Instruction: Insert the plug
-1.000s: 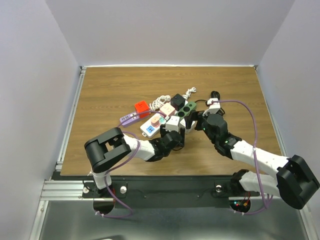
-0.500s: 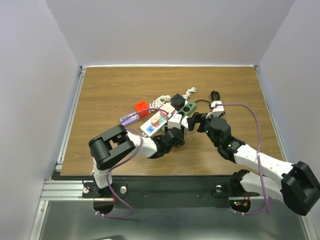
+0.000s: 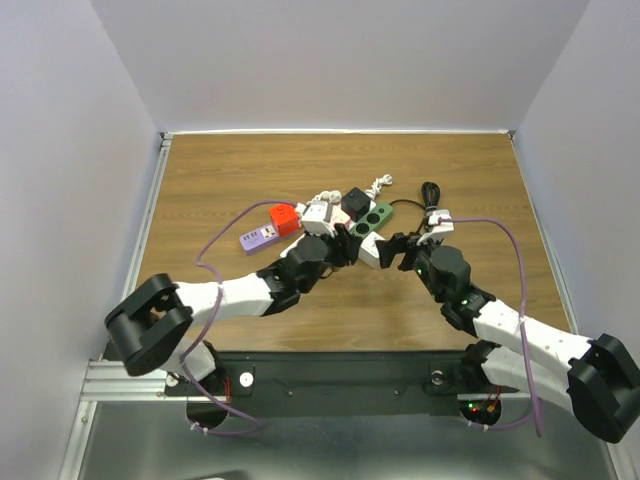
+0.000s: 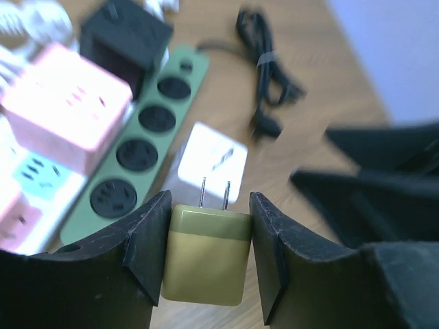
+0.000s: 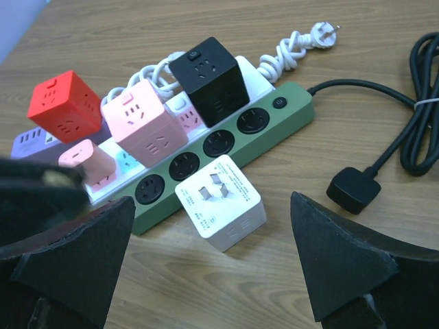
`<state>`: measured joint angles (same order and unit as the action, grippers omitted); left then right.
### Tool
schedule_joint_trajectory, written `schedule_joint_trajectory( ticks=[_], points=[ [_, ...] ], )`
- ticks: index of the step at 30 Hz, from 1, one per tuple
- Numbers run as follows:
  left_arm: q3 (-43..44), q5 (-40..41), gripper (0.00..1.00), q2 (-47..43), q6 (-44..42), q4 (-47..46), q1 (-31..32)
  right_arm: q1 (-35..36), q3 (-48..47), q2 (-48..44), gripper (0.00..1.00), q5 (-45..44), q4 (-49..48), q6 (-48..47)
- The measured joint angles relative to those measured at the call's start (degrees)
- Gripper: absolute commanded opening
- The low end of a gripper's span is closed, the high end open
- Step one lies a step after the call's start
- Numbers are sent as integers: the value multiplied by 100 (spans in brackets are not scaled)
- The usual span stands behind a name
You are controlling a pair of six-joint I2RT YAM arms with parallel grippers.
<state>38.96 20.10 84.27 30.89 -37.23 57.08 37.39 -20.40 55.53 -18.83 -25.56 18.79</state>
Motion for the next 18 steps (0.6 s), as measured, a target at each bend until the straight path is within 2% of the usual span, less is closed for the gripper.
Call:
schedule_joint_trajectory(
  ticks=[6, 12, 18],
  points=[
    [-286, 9, 0, -1071, 396, -328, -525, 0, 372, -114, 92, 560, -737, -151],
    [-286, 138, 0, -1300, 949, -306, -730, 2, 658, -138, 87, 1163, -1685, -184],
    [-286, 299, 0, -1333, 1694, -188, -730, 153, 776, 302, 85, 1646, -2800, -90]
  ],
)
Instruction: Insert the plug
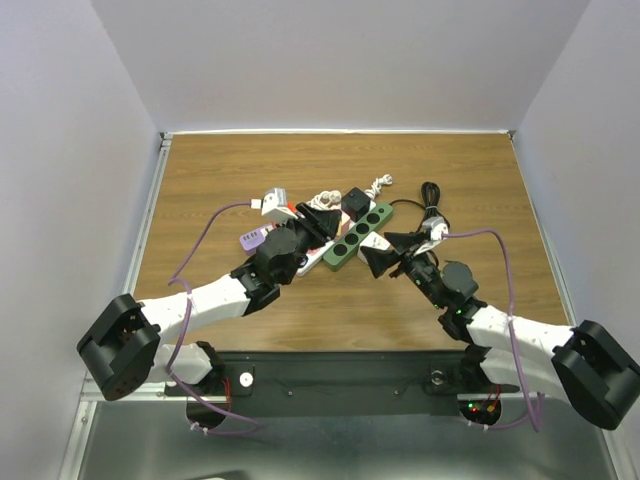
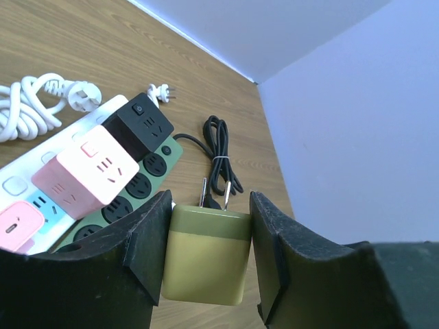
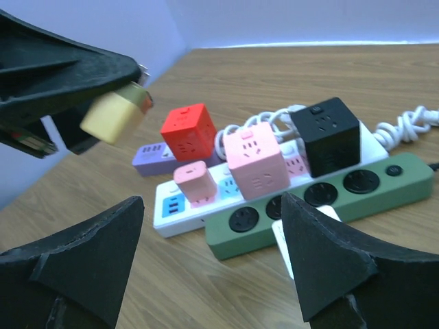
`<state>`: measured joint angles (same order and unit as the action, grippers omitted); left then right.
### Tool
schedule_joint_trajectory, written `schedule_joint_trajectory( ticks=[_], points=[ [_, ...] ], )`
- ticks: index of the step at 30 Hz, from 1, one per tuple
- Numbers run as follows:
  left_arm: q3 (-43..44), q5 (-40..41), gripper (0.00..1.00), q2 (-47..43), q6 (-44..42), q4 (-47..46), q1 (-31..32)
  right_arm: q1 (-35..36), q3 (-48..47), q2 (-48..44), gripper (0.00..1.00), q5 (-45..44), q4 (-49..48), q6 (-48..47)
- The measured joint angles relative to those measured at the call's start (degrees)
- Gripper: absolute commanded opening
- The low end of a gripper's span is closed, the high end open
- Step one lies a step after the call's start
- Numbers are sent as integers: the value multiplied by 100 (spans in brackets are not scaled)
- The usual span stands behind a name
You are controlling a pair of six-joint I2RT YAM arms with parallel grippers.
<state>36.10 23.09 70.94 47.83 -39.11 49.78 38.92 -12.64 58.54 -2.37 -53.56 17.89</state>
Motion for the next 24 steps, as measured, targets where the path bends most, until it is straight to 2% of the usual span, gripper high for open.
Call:
schedule_joint_trajectory(
  ticks=[9, 24],
  points=[
    [0, 122, 0, 11, 820, 210, 13, 511, -175, 726, 85, 236, -953, 7],
    [-273, 337, 0, -192, 1176, 0, 343, 811, -859, 1762, 84, 439, -1545, -61]
  ],
)
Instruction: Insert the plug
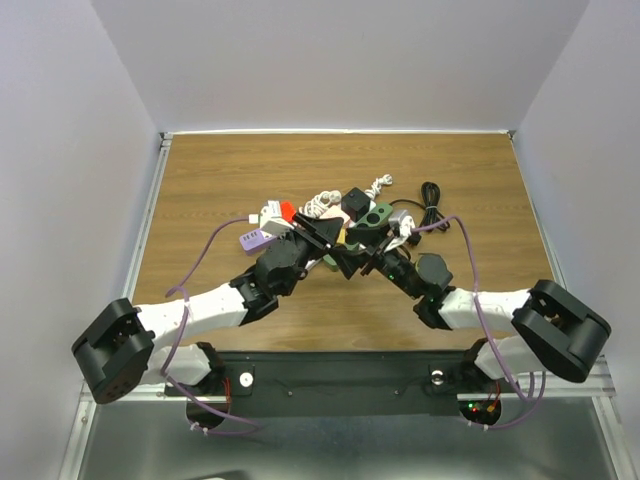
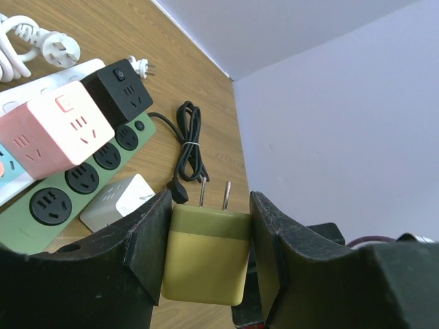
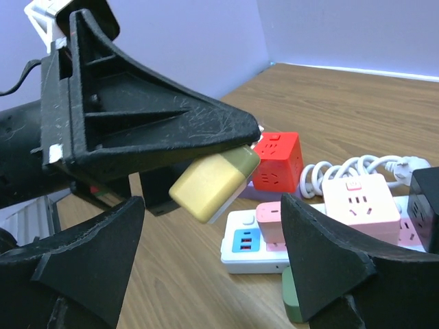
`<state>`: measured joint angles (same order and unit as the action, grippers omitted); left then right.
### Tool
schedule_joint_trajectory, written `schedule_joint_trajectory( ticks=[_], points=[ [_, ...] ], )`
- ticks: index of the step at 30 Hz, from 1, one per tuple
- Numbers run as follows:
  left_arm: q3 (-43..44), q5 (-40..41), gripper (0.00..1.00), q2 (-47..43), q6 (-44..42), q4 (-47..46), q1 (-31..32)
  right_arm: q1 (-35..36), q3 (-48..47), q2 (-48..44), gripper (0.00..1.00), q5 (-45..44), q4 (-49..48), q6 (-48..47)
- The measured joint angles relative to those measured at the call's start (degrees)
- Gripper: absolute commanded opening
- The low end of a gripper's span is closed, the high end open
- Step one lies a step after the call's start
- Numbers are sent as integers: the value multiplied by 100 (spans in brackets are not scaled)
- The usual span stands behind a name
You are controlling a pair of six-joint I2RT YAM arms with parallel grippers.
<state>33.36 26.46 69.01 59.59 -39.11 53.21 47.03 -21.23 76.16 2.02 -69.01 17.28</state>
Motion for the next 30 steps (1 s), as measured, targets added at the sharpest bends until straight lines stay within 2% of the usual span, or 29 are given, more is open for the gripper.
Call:
schedule_joint_trajectory(
  ticks=[6, 8, 9, 14, 18, 19, 21, 23, 26, 27, 28, 30],
  points=[
    [-326, 81, 0, -111, 164, -299, 109, 52, -299, 476, 80, 11, -173, -46],
    [-378, 101, 0, -127, 190, -358, 140, 70, -352, 612, 70, 7, -201, -59],
    [-380, 103, 0, -136, 203, -361, 162, 76, -372, 675, 61, 2, -219, -81],
    [-514, 256, 0, -271, 219, -481, 214, 146, -396, 776, 42, 22, -319, -120],
    [-621, 442, 0, -505, 68, -487, 184, 155, -398, 791, 15, -50, -382, -149],
    [-627, 442, 0, -533, 17, -485, 186, 157, -398, 791, 1, -63, -407, -212],
    [-627, 413, 1, -564, -98, -487, 186, 181, -396, 785, 0, -118, -426, -236],
    [-627, 345, 7, -614, -216, -485, 184, 208, -396, 739, 0, -162, -404, -308],
    [-627, 227, 25, -699, -376, -476, 184, 256, -396, 603, 0, -232, -273, -457],
    [-627, 197, 32, -730, -437, -468, 184, 269, -396, 542, 0, -243, -188, -520],
    [-627, 142, 46, -772, -518, -444, 184, 286, -396, 466, 0, -249, -85, -592],
    [-627, 61, 60, -866, -723, -376, 177, 317, -431, 297, 0, -254, 219, -739]
  ],
)
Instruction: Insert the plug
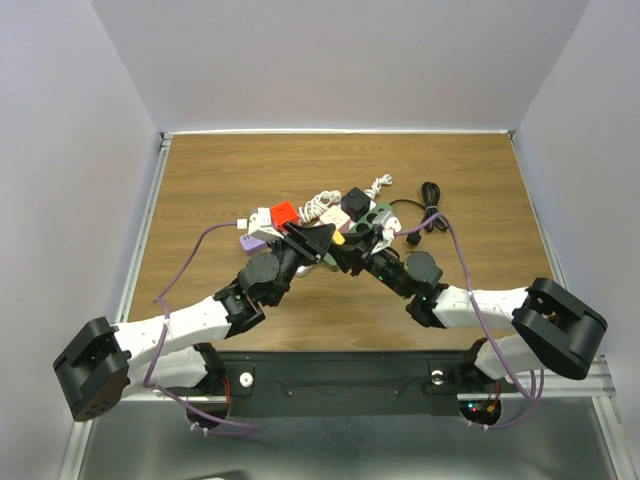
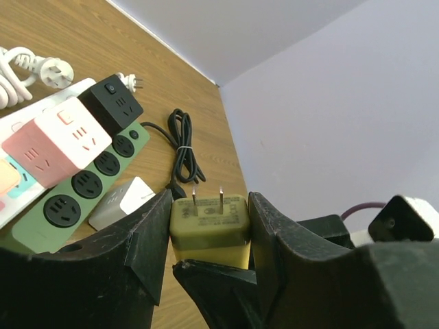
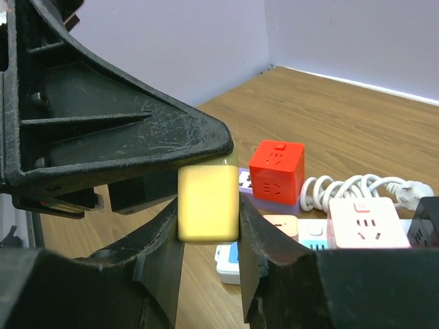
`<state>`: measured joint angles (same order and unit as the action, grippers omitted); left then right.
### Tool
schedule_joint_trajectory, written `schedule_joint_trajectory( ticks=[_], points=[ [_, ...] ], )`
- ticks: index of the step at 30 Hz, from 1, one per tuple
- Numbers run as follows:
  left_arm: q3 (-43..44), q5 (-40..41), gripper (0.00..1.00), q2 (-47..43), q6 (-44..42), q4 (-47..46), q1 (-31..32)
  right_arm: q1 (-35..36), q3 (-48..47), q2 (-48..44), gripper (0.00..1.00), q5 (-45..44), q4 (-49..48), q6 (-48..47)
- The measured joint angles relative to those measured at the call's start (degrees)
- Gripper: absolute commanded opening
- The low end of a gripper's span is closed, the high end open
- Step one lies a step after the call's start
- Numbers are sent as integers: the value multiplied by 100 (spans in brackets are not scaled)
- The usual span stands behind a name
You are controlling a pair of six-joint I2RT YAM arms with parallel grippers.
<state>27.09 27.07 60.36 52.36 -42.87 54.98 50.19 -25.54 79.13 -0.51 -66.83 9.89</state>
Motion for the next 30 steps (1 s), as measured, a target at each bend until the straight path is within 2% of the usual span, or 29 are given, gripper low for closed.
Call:
schedule_joint_trajectory(
  ticks=[1, 3, 6, 11, 17, 21, 24, 30],
  points=[
    [0, -46, 76, -42, -90, 28, -9, 17, -28, -66, 0, -11, 157, -59],
    [-37, -116, 92, -197, -385, 94, -92, 39, -98, -190, 0, -245, 466, -184],
    [-199, -125, 98, -525, -774, 186, -234, -122, -125, -341, 0, -833, 955, -334],
    [-426, -42, 99, -863, -1375, 214, -428, -190, -131, -575, 1, -1421, 1821, -446],
    [-844, -450, 99, -955, -2734, -282, -492, -190, -437, -835, 0, -1386, 3134, -472],
    [-1058, -1368, 99, -1084, -3727, -614, -562, -190, -798, -1158, 1, -754, 4113, -527],
    [-1161, -2345, 99, -1373, -4439, -761, -597, -190, -968, -1298, 0, -166, 4660, -671],
    [-1241, -3923, 99, -1720, -5219, -927, -599, -190, -1049, -1364, 1, 1349, 5628, -1266]
  ],
)
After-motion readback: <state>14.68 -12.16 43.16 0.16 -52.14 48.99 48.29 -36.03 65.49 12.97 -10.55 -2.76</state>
